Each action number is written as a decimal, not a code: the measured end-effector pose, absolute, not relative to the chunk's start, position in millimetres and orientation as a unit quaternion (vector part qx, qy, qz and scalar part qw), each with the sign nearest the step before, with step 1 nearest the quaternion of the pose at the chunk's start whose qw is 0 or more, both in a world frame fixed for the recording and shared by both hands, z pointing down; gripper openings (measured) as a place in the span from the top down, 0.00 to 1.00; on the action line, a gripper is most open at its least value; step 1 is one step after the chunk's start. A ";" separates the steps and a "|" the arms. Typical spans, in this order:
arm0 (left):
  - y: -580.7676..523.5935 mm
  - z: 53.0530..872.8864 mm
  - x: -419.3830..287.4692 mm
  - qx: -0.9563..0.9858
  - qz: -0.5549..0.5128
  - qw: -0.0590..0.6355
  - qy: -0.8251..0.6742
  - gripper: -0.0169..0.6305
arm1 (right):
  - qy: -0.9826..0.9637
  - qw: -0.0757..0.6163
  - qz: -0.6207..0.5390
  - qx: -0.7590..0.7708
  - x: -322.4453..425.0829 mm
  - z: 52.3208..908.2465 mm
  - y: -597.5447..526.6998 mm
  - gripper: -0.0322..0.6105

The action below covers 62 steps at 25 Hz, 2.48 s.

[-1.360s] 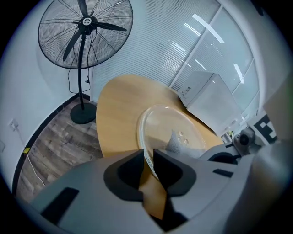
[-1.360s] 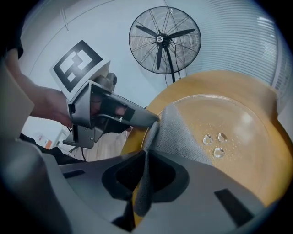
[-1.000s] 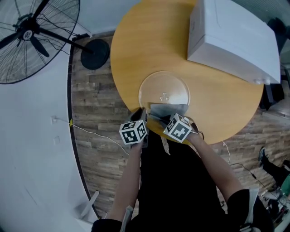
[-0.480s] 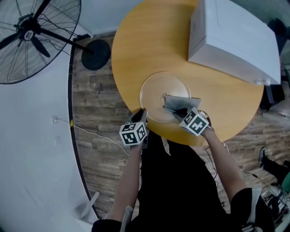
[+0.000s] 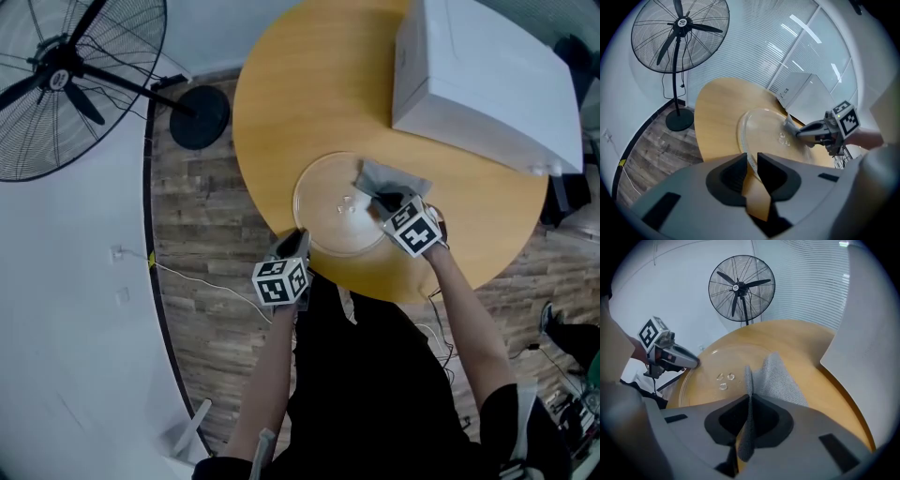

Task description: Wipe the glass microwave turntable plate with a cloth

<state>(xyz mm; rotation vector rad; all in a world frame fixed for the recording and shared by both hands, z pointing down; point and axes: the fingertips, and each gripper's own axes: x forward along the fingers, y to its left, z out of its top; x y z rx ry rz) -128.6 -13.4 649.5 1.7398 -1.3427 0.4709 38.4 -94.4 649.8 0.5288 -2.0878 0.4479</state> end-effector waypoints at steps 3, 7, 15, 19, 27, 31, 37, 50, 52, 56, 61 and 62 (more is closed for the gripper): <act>-12.7 649.0 -128.4 0.703 0.192 0.425 -0.537 0.88 | -0.843 0.449 0.169 0.243 34.1 648.5 -114.0 0.91; -12.7 648.8 -127.0 0.706 0.190 0.426 -0.533 0.87 | -0.839 0.445 0.157 0.272 27.9 648.3 -133.3 0.91; -13.0 648.0 -127.1 0.711 0.185 0.428 -0.527 0.87 | -0.838 0.443 0.157 0.276 2.5 649.2 -159.9 0.91; -12.5 647.1 -127.5 0.712 0.180 0.435 -0.522 0.87 | -0.837 0.436 0.163 0.287 -15.0 649.7 -169.5 0.91; -12.6 647.1 -127.2 0.711 0.181 0.432 -0.525 0.87 | -0.854 0.430 0.133 0.262 -64.9 650.6 -165.0 0.91; -12.2 647.7 -127.5 0.712 0.182 0.428 -0.526 0.87 | -0.866 0.429 0.132 0.220 -91.7 651.8 -143.4 0.91; -12.8 647.8 -127.6 0.712 0.185 0.422 -0.530 0.87 | -0.885 0.426 0.130 0.136 -121.7 651.0 -96.7 0.90; -11.9 648.7 -128.8 0.709 0.201 0.403 -0.543 0.89 | -0.883 0.430 0.185 0.046 -128.8 650.8 -35.3 0.91; -11.7 649.1 -129.3 0.707 0.197 0.403 -0.546 0.89 | -0.881 0.428 0.195 0.047 -127.7 651.5 -31.0 0.91; -12.2 649.3 -130.8 0.702 0.175 0.419 -0.549 0.90 | -0.878 0.429 0.207 0.043 -120.3 651.6 -19.3 0.91; -12.3 649.4 -131.8 0.699 0.167 0.418 -0.555 0.90 | -0.878 0.432 0.205 0.033 -109.5 651.6 -1.6 0.91; -12.3 649.3 -132.1 0.699 0.168 0.417 -0.557 0.90 | -0.878 0.431 0.206 0.032 -107.5 651.6 2.4 0.91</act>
